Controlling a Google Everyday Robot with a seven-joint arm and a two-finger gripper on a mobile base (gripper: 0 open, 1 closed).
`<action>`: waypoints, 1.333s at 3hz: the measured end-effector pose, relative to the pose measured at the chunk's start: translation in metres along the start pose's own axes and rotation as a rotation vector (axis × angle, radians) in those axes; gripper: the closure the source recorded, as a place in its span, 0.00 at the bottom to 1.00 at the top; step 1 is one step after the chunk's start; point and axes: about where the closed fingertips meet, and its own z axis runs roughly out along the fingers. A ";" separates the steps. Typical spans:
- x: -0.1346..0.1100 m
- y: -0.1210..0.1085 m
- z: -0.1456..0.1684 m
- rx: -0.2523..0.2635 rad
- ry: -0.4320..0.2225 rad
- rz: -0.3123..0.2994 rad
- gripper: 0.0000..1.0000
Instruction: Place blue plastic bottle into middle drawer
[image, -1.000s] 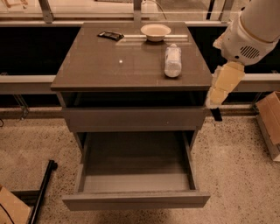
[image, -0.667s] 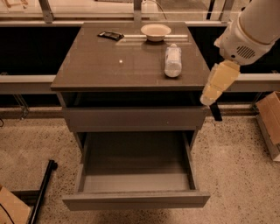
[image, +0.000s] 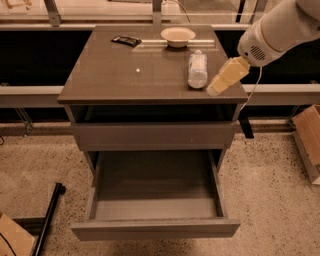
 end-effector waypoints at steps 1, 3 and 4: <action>-0.008 -0.020 0.032 0.000 -0.084 0.069 0.00; -0.016 -0.053 0.065 -0.005 -0.148 0.135 0.00; -0.016 -0.052 0.078 0.006 -0.177 0.208 0.00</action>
Offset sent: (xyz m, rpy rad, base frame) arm 0.1255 -0.0028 -0.0306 0.2709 -0.0494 -0.0977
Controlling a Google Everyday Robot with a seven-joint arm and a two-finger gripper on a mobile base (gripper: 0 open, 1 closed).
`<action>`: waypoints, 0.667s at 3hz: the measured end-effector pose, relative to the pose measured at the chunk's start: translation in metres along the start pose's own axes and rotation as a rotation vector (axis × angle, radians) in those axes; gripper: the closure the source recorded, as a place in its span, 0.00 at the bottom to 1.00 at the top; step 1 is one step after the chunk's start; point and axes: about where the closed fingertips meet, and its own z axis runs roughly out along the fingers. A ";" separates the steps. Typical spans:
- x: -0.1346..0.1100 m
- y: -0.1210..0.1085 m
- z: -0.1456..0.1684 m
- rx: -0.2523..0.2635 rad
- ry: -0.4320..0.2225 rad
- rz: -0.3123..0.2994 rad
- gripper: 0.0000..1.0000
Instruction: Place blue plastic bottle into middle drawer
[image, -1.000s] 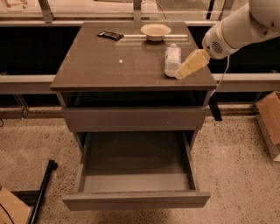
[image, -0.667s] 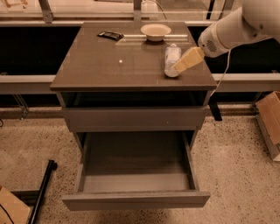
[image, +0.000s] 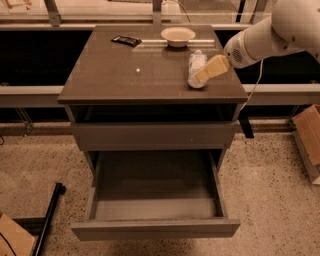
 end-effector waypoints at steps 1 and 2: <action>-0.011 -0.002 0.032 0.000 -0.074 0.073 0.00; -0.017 -0.006 0.066 -0.001 -0.122 0.140 0.00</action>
Offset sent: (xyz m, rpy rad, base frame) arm 0.0817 0.0477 -0.0473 0.2585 -0.0313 -0.1251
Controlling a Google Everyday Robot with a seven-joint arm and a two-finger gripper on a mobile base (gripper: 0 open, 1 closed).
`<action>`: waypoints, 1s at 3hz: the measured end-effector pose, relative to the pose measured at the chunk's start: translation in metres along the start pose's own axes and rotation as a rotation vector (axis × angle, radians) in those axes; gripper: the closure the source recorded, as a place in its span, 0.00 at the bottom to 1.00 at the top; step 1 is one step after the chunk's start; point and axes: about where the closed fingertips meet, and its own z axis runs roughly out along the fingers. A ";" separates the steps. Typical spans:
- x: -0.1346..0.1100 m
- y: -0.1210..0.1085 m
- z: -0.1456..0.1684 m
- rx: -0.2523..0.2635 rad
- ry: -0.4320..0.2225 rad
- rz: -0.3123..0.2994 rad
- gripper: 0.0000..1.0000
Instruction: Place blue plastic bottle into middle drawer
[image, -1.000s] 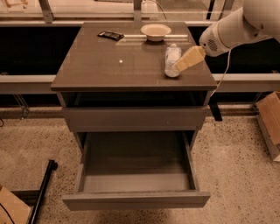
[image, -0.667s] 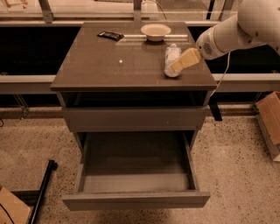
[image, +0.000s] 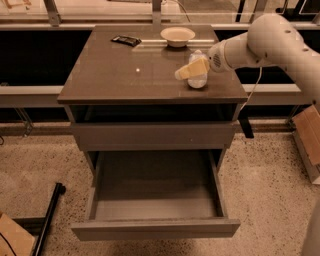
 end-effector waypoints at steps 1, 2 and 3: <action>0.004 -0.006 0.030 0.006 -0.014 0.053 0.00; 0.012 -0.011 0.050 0.021 -0.015 0.101 0.27; 0.012 -0.011 0.053 0.037 -0.019 0.099 0.50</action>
Offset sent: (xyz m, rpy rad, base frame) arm 0.0471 0.0091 -0.0509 0.0950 0.0508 -0.1133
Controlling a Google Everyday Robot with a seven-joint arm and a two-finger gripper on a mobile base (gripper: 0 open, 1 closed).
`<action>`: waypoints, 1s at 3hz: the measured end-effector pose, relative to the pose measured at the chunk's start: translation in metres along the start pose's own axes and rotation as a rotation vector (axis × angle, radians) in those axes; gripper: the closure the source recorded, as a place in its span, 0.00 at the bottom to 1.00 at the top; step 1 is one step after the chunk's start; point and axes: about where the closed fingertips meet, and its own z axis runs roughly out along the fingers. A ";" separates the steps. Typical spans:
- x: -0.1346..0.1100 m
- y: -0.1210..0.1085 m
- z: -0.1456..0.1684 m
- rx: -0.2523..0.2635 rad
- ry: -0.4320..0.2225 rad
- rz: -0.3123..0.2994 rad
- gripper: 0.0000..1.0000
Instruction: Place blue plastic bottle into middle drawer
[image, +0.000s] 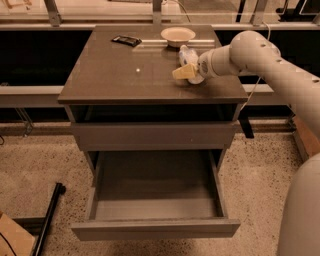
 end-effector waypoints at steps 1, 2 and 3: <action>-0.020 0.014 -0.015 0.010 -0.041 -0.067 0.81; -0.034 0.024 -0.028 0.017 -0.060 -0.118 1.00; -0.045 0.035 -0.045 0.011 -0.062 -0.179 1.00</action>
Offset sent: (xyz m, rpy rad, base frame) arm -0.0279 0.0184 0.0720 -0.0874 -0.1690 0.0638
